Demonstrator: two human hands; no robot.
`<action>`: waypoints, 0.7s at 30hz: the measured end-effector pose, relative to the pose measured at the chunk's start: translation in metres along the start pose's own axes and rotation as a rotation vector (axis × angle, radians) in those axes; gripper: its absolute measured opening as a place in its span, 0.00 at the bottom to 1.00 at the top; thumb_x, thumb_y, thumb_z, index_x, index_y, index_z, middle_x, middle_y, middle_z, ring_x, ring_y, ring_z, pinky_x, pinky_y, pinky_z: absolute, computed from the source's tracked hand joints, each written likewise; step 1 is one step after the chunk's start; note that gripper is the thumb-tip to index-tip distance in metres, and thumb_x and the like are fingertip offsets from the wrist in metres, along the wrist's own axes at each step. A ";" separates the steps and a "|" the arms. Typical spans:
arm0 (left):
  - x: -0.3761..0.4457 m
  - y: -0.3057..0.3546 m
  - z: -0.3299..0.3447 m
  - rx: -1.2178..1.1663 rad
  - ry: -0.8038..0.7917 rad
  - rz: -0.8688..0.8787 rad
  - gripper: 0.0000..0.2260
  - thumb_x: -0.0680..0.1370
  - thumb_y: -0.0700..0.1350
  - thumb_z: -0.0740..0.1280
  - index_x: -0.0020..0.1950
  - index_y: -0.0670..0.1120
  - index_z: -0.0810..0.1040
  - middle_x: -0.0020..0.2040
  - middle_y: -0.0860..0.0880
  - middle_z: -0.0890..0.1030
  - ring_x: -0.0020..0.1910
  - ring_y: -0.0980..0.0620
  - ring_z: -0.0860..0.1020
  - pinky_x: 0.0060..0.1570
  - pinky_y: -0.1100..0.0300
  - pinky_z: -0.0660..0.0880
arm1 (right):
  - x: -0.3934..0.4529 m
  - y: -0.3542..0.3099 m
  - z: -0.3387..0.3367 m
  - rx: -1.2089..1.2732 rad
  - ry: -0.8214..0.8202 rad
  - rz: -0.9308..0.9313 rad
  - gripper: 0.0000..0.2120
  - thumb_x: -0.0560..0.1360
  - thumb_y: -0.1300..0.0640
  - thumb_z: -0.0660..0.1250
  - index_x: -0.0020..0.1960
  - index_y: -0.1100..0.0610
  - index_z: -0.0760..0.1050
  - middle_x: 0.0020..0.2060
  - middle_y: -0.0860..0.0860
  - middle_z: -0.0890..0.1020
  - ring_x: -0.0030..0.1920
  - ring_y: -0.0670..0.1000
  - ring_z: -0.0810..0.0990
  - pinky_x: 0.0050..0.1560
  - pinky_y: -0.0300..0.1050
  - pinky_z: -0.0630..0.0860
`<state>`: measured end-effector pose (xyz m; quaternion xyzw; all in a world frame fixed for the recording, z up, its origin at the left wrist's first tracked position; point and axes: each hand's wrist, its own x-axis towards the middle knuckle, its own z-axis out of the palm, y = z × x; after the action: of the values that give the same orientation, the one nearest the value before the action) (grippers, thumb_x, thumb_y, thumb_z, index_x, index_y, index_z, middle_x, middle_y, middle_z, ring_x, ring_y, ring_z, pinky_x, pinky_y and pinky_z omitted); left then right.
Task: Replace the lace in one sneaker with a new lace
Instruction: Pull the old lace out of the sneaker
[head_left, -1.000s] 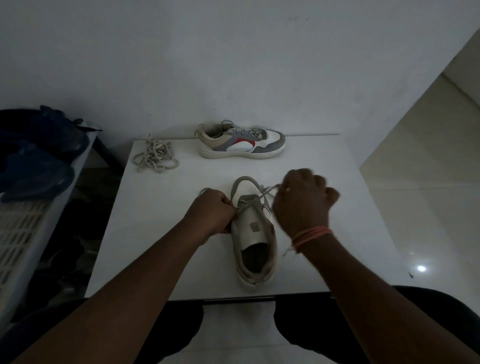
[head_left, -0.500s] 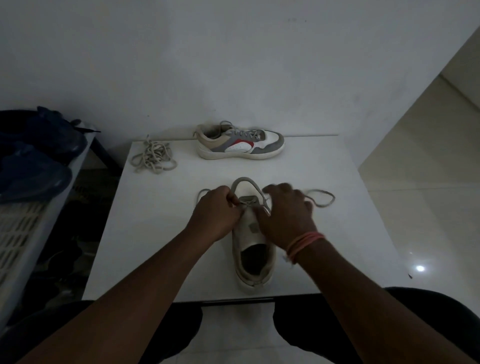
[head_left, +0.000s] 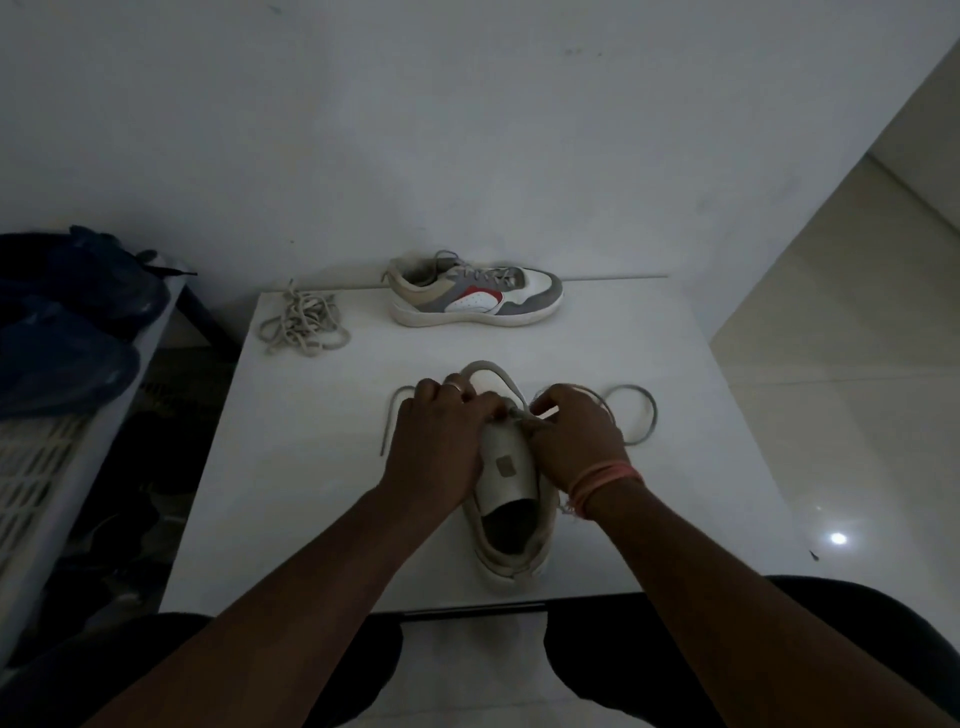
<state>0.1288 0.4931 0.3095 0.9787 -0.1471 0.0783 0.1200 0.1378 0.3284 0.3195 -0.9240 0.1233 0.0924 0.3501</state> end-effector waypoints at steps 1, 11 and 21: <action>0.000 0.000 0.001 -0.003 0.025 0.018 0.19 0.73 0.42 0.68 0.63 0.56 0.79 0.60 0.47 0.77 0.55 0.43 0.74 0.51 0.50 0.75 | -0.002 -0.001 0.002 -0.044 -0.009 -0.021 0.09 0.74 0.55 0.67 0.53 0.49 0.77 0.47 0.50 0.84 0.50 0.55 0.81 0.50 0.44 0.74; 0.014 -0.021 -0.019 -1.010 -0.239 -0.559 0.10 0.73 0.44 0.77 0.42 0.42 0.77 0.30 0.53 0.75 0.29 0.56 0.71 0.26 0.68 0.67 | -0.006 -0.009 0.002 -0.109 -0.008 -0.156 0.12 0.76 0.59 0.65 0.59 0.51 0.77 0.52 0.52 0.81 0.52 0.55 0.80 0.47 0.43 0.71; -0.001 -0.013 -0.058 -1.556 0.006 -0.948 0.11 0.78 0.46 0.64 0.36 0.48 0.73 0.36 0.48 0.76 0.27 0.54 0.65 0.28 0.60 0.60 | -0.016 -0.004 0.004 -0.248 -0.005 -0.216 0.09 0.77 0.58 0.63 0.57 0.55 0.71 0.51 0.56 0.81 0.51 0.59 0.81 0.44 0.47 0.72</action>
<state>0.1246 0.5203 0.3625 0.5791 0.2598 -0.0979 0.7665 0.1234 0.3366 0.3233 -0.9678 0.0099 0.0707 0.2413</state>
